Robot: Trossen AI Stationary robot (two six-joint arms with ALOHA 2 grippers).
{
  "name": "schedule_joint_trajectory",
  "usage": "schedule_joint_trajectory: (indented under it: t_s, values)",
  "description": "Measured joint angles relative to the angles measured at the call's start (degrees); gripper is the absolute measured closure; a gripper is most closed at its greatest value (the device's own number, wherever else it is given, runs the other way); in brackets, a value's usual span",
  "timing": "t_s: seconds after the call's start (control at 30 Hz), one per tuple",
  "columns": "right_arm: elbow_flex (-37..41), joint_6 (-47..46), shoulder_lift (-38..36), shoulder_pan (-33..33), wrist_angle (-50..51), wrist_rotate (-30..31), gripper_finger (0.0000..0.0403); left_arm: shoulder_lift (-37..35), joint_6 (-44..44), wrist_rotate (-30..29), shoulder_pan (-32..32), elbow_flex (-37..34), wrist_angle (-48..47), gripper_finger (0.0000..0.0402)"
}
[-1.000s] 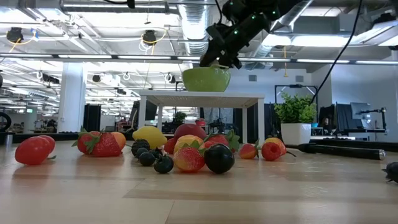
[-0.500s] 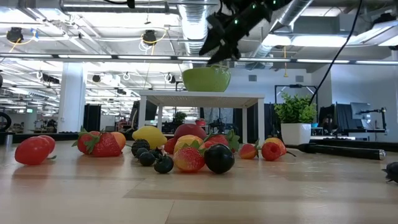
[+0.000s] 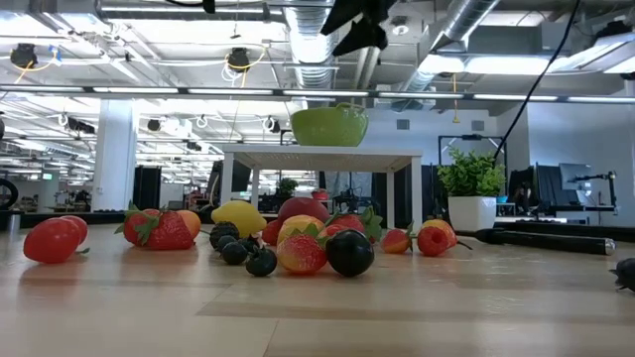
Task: Pick & Place Fruit
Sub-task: Put the yellow peach into the green strainer bowl
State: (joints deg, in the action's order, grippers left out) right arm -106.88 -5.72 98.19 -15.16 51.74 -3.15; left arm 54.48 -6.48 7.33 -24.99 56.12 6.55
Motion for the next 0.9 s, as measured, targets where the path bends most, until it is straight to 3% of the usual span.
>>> schedule_joint_trajectory:
  t_s: [0.33,0.57,0.77,0.9]
  values:
    - [-0.54,-10.33,0.00,14.36,19.02,0.01,0.0132,0.00,0.00,0.00,0.00,0.00,0.00,0.0259]
    - [-0.54,-16.99,0.08,24.59,19.88,0.85,0.0132,0.00,0.00,-0.01,0.01,0.00,0.00,0.0259]
    - [-0.54,-18.18,2.22,30.47,20.47,9.15,0.0133,0.00,0.00,-0.02,0.00,-0.02,0.00,0.0259]
    - [-0.54,-17.62,5.11,31.75,21.18,10.81,0.0133,0.00,0.00,-0.02,0.02,0.00,-0.02,0.0259]
